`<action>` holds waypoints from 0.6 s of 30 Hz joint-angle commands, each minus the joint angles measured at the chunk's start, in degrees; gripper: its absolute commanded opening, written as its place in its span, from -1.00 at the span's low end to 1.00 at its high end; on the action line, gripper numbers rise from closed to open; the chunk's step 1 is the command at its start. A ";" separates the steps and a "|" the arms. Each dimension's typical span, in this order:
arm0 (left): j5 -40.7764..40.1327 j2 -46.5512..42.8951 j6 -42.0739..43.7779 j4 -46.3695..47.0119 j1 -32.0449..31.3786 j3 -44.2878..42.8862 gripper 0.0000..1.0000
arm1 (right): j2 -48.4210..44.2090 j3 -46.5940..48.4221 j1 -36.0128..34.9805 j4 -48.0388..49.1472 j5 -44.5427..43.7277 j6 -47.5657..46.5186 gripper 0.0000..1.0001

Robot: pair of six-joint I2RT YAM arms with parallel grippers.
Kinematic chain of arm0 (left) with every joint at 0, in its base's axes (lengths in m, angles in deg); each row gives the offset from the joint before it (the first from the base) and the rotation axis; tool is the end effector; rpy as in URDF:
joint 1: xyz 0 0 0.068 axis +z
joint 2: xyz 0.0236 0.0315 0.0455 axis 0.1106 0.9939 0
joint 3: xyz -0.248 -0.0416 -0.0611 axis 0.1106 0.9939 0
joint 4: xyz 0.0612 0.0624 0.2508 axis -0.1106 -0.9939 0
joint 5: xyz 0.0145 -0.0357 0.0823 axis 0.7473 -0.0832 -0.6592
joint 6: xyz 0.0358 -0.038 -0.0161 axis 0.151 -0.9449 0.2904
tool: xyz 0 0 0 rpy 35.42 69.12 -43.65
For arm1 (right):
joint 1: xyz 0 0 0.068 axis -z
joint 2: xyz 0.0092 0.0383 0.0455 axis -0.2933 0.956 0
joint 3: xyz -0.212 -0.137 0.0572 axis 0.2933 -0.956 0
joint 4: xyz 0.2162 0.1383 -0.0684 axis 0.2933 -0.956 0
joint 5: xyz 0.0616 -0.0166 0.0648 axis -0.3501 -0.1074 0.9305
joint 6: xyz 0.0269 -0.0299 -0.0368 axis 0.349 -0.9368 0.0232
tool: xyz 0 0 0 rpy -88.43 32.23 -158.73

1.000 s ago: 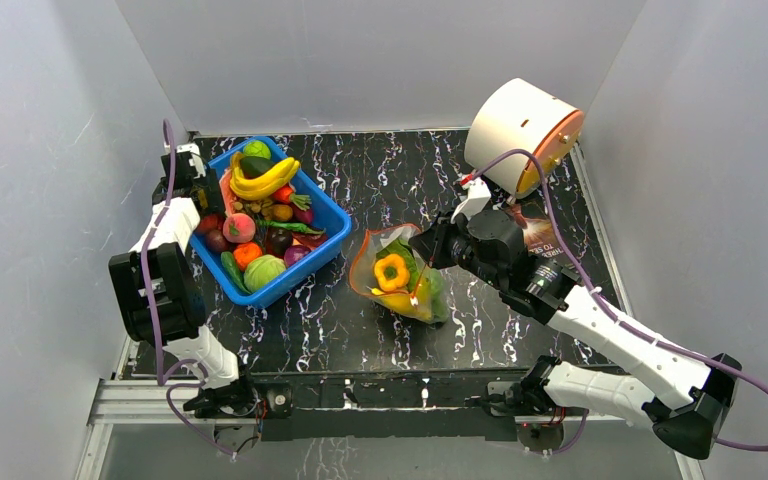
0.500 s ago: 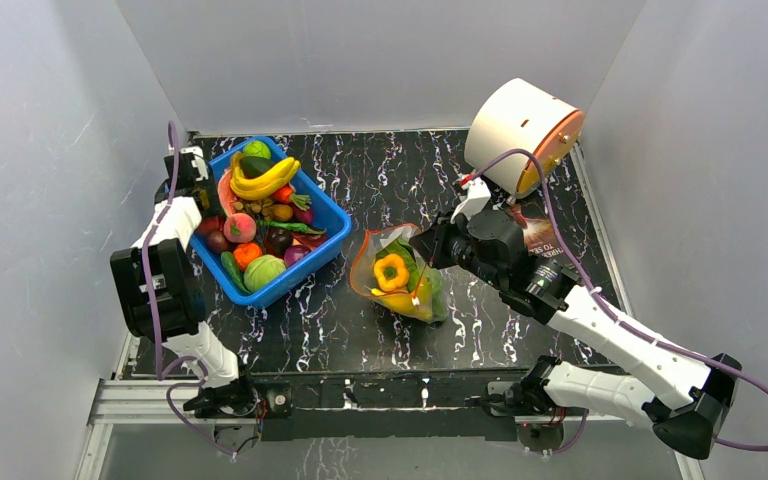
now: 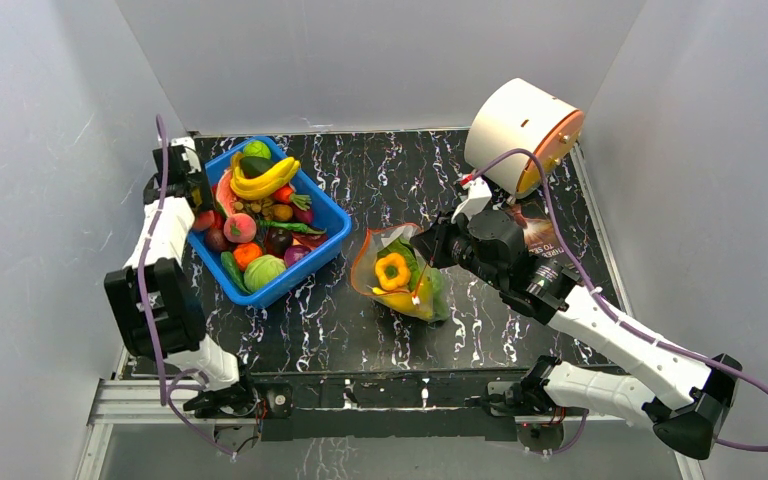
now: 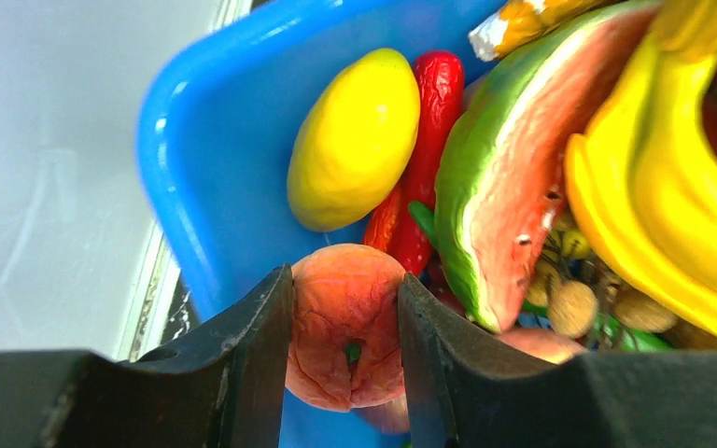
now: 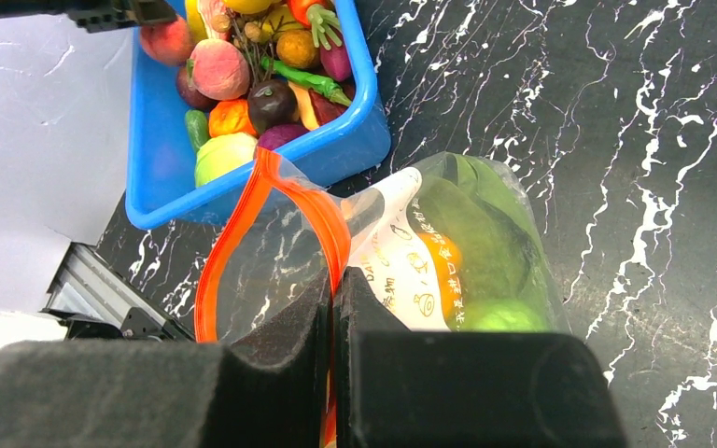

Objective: Place the food in the zip-top bag and seal the zipper
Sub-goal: Pick up the fake fruit from the bin.

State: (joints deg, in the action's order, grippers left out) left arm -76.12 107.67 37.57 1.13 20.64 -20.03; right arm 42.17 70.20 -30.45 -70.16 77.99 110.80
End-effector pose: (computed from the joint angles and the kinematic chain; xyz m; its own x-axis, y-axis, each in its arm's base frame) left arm 0.3621 0.0981 0.2514 -0.6147 -0.0929 -0.7833 -0.3238 0.9352 0.1431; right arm 0.1606 0.1674 0.3360 -0.5368 0.1814 -0.8240 -0.4181 0.7911 0.4465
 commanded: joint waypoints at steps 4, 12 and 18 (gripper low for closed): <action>4.27 -12.20 -1.14 -1.87 0.57 0.91 -0.47 | -1.63 0.90 0.13 4.57 -0.42 0.13 -1.00; 13.05 -19.53 -4.97 -2.54 0.06 3.58 -0.48 | -1.65 0.45 0.15 3.99 -0.86 0.04 -1.00; 26.95 -24.40 -11.03 -1.90 -0.01 4.87 -0.50 | -1.26 0.08 0.13 3.86 -1.71 0.43 -1.00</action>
State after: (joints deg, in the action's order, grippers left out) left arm -60.65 87.71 31.32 -1.21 20.81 -15.41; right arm 42.17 70.20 -30.45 -70.16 77.66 110.84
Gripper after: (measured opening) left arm 0.381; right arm 0.009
